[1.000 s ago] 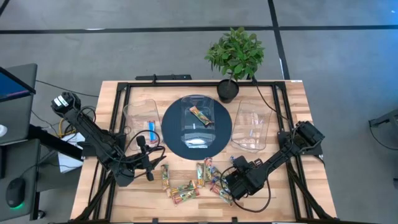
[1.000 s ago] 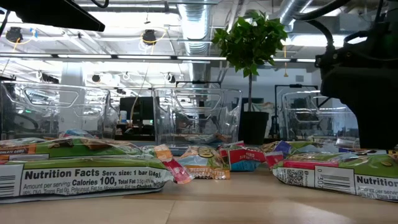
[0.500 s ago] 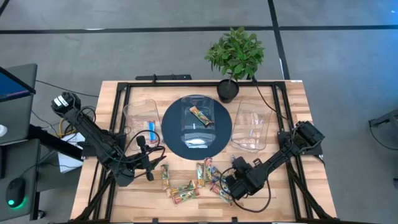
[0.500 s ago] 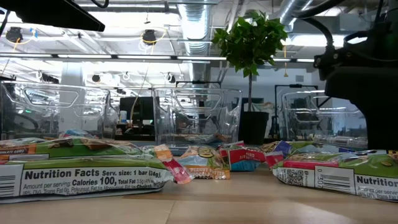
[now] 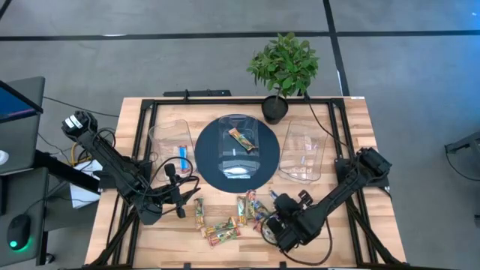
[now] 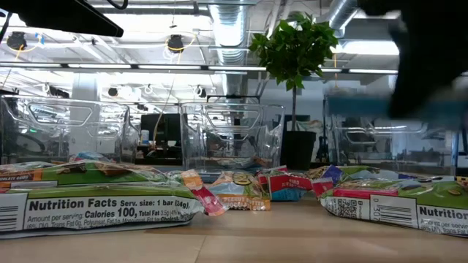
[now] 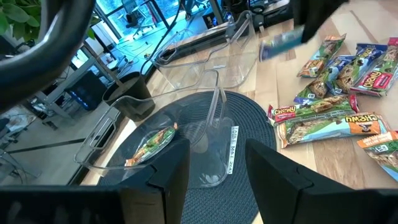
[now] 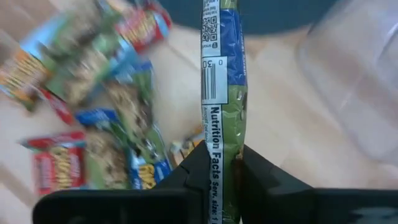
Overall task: Pick and place Granola Bars by type
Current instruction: Put the blue granola bar into the right transparent bin
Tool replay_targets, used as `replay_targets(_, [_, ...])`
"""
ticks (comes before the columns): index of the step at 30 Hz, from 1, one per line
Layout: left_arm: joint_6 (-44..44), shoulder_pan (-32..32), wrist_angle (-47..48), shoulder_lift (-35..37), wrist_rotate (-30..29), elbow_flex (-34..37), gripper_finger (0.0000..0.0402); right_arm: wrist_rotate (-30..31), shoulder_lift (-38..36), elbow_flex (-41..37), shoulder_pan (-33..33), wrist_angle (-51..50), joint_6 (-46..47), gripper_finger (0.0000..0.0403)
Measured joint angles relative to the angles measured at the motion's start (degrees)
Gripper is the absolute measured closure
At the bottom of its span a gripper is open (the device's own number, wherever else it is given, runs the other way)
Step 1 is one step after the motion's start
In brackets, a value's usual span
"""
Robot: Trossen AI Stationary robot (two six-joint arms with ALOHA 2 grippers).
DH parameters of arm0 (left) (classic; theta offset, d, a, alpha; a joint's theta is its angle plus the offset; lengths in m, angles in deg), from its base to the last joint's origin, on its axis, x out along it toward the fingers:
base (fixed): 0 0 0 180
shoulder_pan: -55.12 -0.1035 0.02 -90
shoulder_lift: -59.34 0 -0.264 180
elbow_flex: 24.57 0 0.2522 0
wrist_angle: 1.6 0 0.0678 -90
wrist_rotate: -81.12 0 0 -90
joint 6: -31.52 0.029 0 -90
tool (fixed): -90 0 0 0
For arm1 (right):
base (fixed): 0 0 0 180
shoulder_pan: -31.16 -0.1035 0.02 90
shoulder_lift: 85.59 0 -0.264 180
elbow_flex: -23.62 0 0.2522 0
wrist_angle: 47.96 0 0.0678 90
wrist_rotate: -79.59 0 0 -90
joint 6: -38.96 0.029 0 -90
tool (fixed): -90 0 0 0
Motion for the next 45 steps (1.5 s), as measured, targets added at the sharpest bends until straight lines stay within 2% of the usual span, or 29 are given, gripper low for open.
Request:
replay_targets(5, [-0.01, 0.00, 0.02, 0.00, 0.01, 0.00, 0.0250, 5.38, 0.00, 7.41, -0.60, -10.96, 1.38, 0.0368])
replay_targets(10, [0.00, 0.00, 0.05, 0.00, 0.01, 0.00, 0.0250, 8.02, -0.07, 10.87, 0.03, -24.76, 10.92, 0.0363])
replay_targets(21, [0.02, 0.02, 0.55, 0.00, 0.02, 0.00, 0.0250, 6.25, -3.34, 6.29, 5.60, -24.17, 6.61, 0.0366])
replay_targets(25, [0.02, 0.00, 0.55, 0.00, 0.01, 0.00, 0.0250, 5.06, -4.96, 3.75, 7.17, -24.09, 2.44, 0.0364])
replay_targets(31, [0.02, 0.00, 0.55, 0.00, 0.02, 0.00, 0.0250, 5.19, -13.13, -4.01, 8.47, -24.09, 1.55, 0.0373])
replay_targets(38, [0.07, -0.20, 0.50, 0.00, 0.01, 0.00, 0.0250, 8.25, -24.97, -16.86, 9.80, -23.68, 6.84, 0.0359])
replay_targets(45, [0.05, -2.41, 0.44, 0.00, 0.10, 0.00, 0.0250, 8.23, -30.64, -25.65, 15.57, -16.57, 7.57, 0.0363])
